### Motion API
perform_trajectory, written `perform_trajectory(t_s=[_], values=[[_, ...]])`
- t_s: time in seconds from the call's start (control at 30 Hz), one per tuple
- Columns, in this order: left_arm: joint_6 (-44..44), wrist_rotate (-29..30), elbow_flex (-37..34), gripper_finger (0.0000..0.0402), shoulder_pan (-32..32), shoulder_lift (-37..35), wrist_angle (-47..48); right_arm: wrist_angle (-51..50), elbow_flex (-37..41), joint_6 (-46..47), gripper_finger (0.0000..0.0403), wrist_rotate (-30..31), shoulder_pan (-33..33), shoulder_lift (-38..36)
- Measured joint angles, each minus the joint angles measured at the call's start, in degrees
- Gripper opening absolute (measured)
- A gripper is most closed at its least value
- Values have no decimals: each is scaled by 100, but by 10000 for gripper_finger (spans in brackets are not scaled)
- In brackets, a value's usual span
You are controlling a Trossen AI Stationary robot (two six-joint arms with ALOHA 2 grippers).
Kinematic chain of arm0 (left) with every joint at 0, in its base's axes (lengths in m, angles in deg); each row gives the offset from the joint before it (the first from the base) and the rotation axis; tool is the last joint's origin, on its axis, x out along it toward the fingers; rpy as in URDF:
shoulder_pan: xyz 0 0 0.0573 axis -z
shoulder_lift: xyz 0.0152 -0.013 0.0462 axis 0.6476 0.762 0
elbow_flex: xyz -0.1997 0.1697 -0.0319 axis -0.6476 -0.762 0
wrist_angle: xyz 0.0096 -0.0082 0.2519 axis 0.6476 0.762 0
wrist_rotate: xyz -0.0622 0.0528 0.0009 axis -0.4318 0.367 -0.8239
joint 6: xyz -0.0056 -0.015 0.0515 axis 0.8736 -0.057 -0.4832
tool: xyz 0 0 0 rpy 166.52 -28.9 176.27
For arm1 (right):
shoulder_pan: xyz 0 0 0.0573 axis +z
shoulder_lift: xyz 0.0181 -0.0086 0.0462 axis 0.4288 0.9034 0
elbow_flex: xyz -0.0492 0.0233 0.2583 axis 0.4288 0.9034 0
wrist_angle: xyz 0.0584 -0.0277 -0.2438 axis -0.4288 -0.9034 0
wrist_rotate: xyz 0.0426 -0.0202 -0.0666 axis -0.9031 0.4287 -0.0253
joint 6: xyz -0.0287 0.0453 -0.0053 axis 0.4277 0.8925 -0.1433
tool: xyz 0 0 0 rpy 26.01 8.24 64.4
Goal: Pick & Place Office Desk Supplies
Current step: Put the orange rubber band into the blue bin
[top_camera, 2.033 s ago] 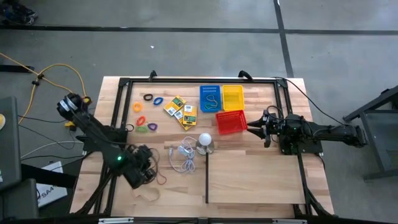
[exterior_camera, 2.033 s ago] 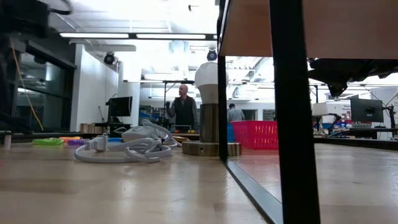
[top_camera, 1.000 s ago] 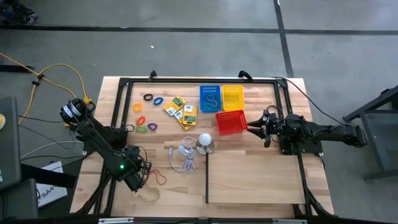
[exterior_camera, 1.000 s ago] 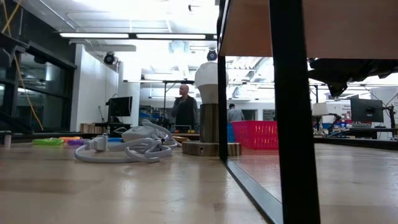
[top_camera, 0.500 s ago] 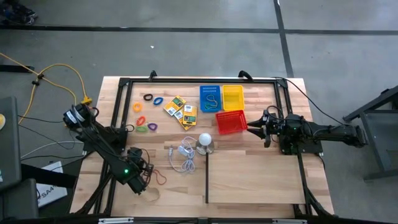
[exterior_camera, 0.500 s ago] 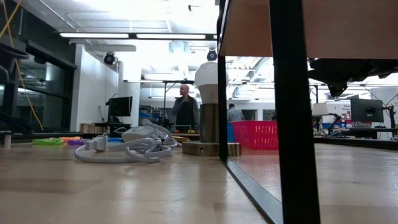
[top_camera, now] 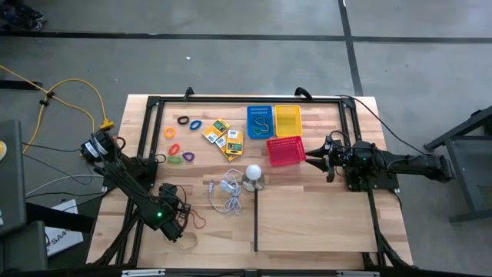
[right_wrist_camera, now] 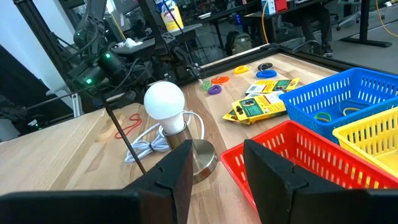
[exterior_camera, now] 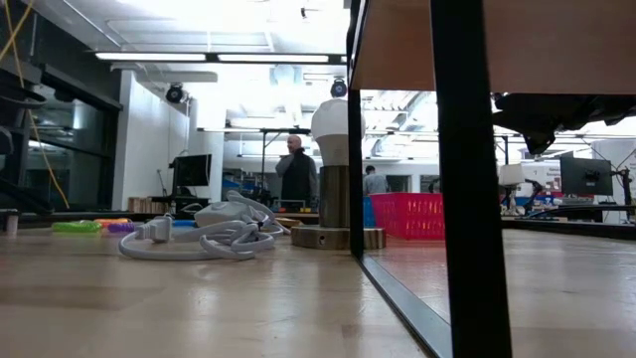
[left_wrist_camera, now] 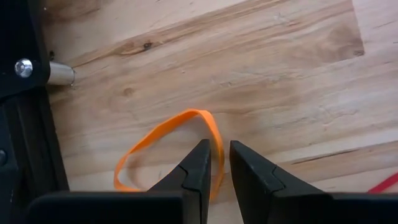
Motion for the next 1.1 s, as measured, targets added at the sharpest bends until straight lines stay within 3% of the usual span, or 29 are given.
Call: perform_trajectory(t_s=[0.27, 0.53, 1.1], values=[[-87, 6, 0, 53, 0, 0, -2, 0, -1, 0, 130, 1, -1, 1], [-122, 9, 0, 4, 0, 0, -2, 0, -2, 0, 130, 2, 0, 1], [-168, 111, 0, 1, 0, 0, 15, 0, -2, 0, 130, 0, -2, 0]])
